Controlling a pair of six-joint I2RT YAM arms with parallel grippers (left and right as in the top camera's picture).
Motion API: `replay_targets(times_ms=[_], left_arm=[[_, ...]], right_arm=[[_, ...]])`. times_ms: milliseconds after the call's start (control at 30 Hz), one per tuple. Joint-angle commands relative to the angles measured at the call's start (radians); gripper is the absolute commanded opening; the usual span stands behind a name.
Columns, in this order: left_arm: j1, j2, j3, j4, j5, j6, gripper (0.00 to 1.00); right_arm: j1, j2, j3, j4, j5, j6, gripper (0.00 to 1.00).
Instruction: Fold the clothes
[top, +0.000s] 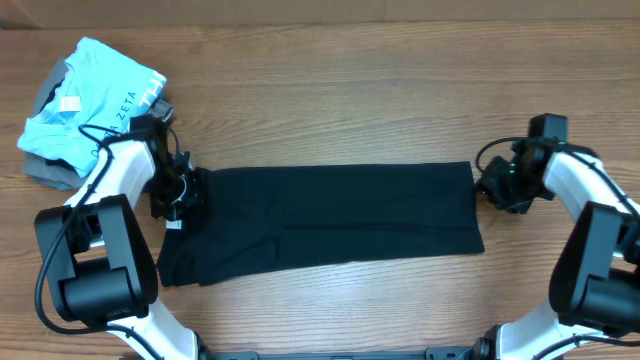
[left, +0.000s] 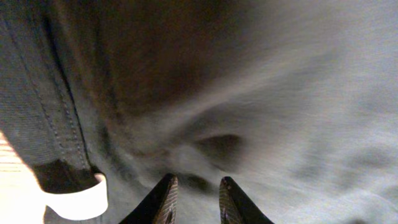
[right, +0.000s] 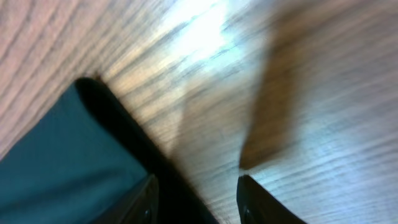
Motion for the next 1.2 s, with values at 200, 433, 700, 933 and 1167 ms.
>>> replay_targets(times_ms=[200, 433, 700, 933, 1167], left_arm=[[-0.019, -0.160, 0.196, -0.171, 0.167, 0.106, 0.22], [-0.123, -0.167, 0.037, -0.093, 0.164, 0.087, 0.09], [-0.176, -0.167, -0.123, 0.025, 0.113, 0.098, 0.15], [-0.179, -0.167, -0.137, 0.072, 0.055, 0.098, 0.19], [-0.181, -0.166, -0.162, 0.193, 0.074, 0.050, 0.12]], right_arm=[[0.009, -0.142, 0.095, -0.255, -0.146, 0.002, 0.11], [0.091, -0.123, -0.106, -0.052, -0.027, 0.148, 0.07], [0.038, -0.034, -0.274, 0.102, 0.145, 0.345, 0.06], [-0.082, -0.032, -0.272, 0.064, 0.169, 0.419, 0.04], [-0.161, -0.048, -0.262, 0.025, 0.137, 0.423, 0.04]])
